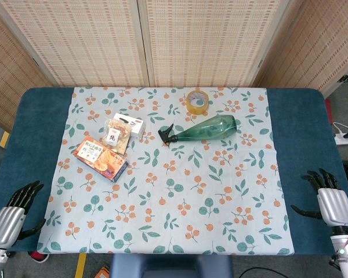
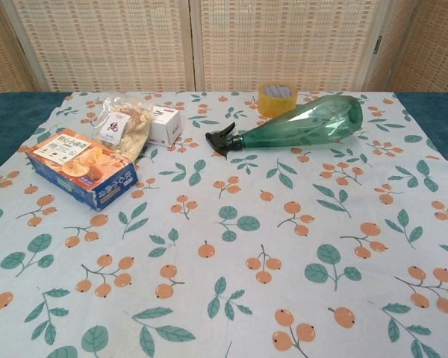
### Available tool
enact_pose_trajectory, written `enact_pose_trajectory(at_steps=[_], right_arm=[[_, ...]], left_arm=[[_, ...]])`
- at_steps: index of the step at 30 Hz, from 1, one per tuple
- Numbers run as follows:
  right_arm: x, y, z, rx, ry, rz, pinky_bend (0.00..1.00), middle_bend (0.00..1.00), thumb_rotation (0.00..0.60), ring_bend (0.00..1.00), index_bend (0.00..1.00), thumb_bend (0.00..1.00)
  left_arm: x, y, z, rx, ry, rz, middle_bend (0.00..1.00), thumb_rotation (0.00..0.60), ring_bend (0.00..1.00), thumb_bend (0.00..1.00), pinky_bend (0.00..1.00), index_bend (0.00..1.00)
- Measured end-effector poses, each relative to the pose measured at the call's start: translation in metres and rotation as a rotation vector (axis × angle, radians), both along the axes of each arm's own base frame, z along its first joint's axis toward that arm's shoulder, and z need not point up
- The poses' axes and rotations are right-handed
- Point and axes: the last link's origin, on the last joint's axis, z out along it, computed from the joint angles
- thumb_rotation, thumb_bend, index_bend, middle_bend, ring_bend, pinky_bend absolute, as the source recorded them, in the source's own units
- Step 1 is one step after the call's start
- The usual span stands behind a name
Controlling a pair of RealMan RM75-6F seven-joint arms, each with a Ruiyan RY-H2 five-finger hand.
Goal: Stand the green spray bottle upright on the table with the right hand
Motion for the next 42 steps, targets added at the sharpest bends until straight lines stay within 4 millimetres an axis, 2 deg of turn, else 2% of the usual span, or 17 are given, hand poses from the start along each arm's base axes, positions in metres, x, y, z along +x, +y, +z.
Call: enact_pose_trajectory(at_steps=[15, 18, 21, 24, 27, 31, 34, 36, 39, 42], right_arm=[[0.0, -0.003, 0.001, -0.012, 0.003, -0.002, 0.09, 0.15, 0.6, 0.0, 0.25, 0.0], [0.002, -0.009, 0.004, -0.032, 0.009, 0.015, 0.09, 0.16, 0.6, 0.0, 0.25, 0.0], [0.009, -0.024, 0.009, -0.048, 0.031, 0.071, 0.1, 0.18, 0.6, 0.0, 0.25, 0.0], [0.025, -0.05, 0.014, -0.06, 0.066, 0.161, 0.1, 0.19, 0.6, 0.0, 0.25, 0.0], [0.05, -0.082, 0.015, -0.049, 0.114, 0.268, 0.1, 0.19, 0.6, 0.0, 0.23, 0.0], [0.097, -0.133, 0.012, -0.015, 0.237, 0.441, 0.11, 0.19, 0.6, 0.0, 0.2, 0.0], [0.128, -0.163, 0.008, 0.007, 0.322, 0.538, 0.11, 0.19, 0.6, 0.0, 0.17, 0.0], [0.141, -0.178, 0.005, 0.016, 0.358, 0.572, 0.11, 0.19, 0.6, 0.0, 0.16, 0.0], [0.168, -0.207, -0.01, 0.048, 0.419, 0.617, 0.11, 0.19, 0.6, 0.0, 0.16, 0.0], [0.196, -0.237, -0.037, 0.098, 0.515, 0.647, 0.11, 0.19, 0.6, 0.0, 0.15, 0.0]], left_arm=[[-0.001, 0.001, 0.001, 0.0, -0.006, 0.005, 0.0, 0.6, 0.0, 0.26, 0.08, 0.0], [-0.001, 0.0, 0.001, 0.002, -0.007, 0.003, 0.0, 0.6, 0.0, 0.26, 0.08, 0.0], [0.0, 0.0, 0.001, 0.001, -0.01, 0.002, 0.0, 0.6, 0.0, 0.26, 0.08, 0.0], [0.0, 0.0, 0.0, -0.003, -0.011, -0.001, 0.0, 0.6, 0.0, 0.26, 0.08, 0.0], [0.001, 0.0, 0.0, 0.0, -0.014, -0.002, 0.0, 0.6, 0.0, 0.26, 0.08, 0.0], [0.001, 0.0, 0.0, -0.002, -0.015, 0.002, 0.0, 0.6, 0.0, 0.26, 0.08, 0.0], [0.001, 0.0, 0.0, -0.002, -0.016, 0.003, 0.0, 0.6, 0.0, 0.26, 0.08, 0.0], [0.001, 0.001, 0.0, -0.001, -0.019, 0.005, 0.0, 0.6, 0.0, 0.26, 0.08, 0.0], [-0.001, 0.001, 0.002, 0.001, -0.032, 0.016, 0.0, 0.6, 0.0, 0.26, 0.08, 0.0], [-0.004, 0.003, 0.003, -0.002, -0.044, 0.027, 0.0, 0.6, 0.0, 0.26, 0.08, 0.0]])
